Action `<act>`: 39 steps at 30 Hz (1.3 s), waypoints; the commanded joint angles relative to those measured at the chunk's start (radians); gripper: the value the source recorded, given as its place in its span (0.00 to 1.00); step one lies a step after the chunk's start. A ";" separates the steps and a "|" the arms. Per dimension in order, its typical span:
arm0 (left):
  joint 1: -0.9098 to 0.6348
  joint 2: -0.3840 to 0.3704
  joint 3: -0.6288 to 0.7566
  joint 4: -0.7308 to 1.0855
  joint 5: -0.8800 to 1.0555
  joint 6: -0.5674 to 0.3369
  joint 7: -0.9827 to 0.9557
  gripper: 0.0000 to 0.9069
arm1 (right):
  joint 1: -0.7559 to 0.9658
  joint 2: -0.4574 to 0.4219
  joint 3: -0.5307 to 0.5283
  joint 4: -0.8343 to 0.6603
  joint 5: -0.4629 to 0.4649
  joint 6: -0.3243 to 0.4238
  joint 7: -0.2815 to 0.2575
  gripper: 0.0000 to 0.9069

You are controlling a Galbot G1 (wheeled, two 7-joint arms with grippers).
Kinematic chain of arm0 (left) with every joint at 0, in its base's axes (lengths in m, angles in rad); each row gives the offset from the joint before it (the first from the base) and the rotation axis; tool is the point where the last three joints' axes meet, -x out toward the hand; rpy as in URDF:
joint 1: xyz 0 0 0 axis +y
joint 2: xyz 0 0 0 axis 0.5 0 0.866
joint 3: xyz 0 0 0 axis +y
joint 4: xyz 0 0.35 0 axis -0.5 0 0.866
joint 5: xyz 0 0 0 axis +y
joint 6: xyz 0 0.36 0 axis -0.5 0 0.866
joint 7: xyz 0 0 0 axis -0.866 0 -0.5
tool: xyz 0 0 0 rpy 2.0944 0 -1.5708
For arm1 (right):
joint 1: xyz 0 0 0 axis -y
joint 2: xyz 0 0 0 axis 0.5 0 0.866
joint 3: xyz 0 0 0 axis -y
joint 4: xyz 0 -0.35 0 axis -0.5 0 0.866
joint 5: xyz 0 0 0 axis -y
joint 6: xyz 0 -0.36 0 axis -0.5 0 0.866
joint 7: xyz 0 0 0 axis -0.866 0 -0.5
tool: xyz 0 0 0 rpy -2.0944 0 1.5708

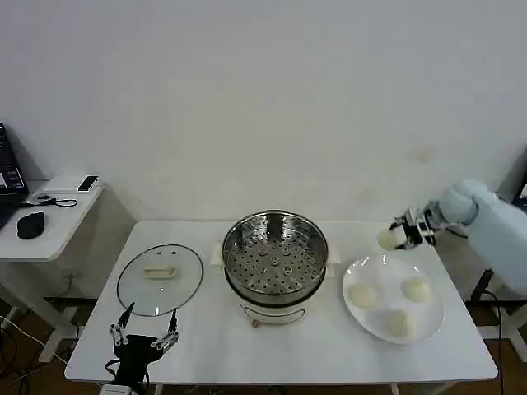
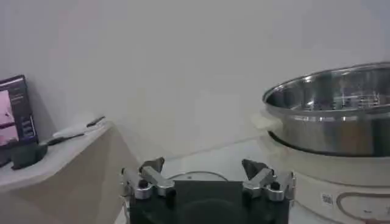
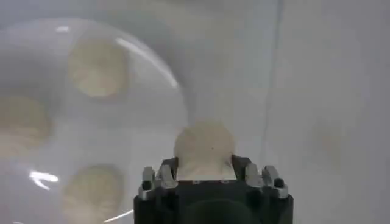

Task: Take steamed baozi put them in steamer then cover it.

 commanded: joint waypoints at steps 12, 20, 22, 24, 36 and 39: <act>0.009 -0.010 -0.013 -0.010 0.001 -0.006 -0.001 1.00 | 0.380 0.400 -0.318 -0.018 0.191 -0.010 0.006 0.68; 0.022 -0.017 -0.041 -0.022 -0.010 -0.008 -0.004 1.00 | 0.358 0.511 -0.413 0.006 0.175 0.013 0.001 0.68; 0.028 -0.016 -0.051 -0.030 -0.017 -0.007 -0.004 1.00 | 0.354 0.516 -0.437 0.016 0.162 0.026 0.001 0.68; 0.035 -0.014 -0.058 -0.034 -0.018 -0.007 -0.004 1.00 | 0.352 0.516 -0.469 0.034 0.154 0.047 -0.004 0.68; 0.033 -0.014 -0.064 -0.031 -0.018 -0.006 -0.004 1.00 | 0.303 0.556 -0.528 -0.037 0.057 0.217 0.028 0.68; 0.033 -0.013 -0.065 -0.032 -0.018 -0.006 -0.004 1.00 | 0.290 0.569 -0.518 -0.065 0.030 0.251 0.041 0.69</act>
